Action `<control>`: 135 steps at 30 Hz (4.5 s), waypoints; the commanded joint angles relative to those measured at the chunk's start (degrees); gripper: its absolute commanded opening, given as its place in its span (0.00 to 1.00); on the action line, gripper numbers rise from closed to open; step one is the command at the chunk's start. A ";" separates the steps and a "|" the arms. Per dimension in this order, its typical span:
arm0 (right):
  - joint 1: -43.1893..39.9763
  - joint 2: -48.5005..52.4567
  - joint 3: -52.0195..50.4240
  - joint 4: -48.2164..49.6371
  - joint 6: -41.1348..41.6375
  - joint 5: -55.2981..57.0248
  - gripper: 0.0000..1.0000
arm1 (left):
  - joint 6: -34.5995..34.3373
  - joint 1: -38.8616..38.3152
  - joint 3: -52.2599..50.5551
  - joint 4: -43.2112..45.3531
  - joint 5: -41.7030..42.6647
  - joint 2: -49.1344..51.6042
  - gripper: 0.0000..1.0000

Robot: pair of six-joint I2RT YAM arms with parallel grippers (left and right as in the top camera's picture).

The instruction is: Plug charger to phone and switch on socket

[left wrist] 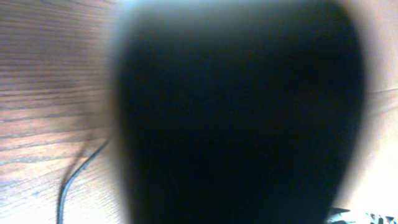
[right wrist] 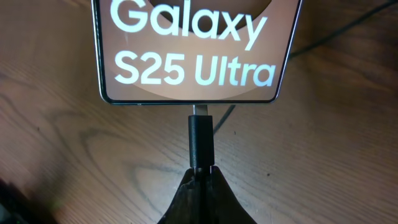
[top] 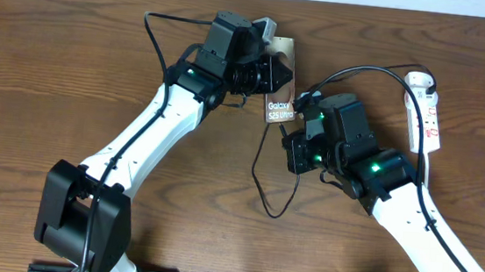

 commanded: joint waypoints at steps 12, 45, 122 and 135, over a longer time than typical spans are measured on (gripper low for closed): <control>0.24 0.15 1.60 2.27 -4.63 0.50 0.01 | -7.23 -0.74 1.22 -2.40 3.04 -1.38 0.07; 0.22 0.13 1.60 -0.42 -8.79 -8.07 0.01 | -10.21 3.69 1.22 -2.58 0.83 -1.38 0.07; 0.46 0.31 1.60 -14.14 -5.95 -17.14 0.01 | -27.17 -0.13 1.51 -33.44 -17.62 -1.38 0.07; 2.16 5.70 1.60 -13.35 -7.28 -16.70 0.01 | -24.39 -2.49 1.51 -33.22 -21.03 -1.38 0.07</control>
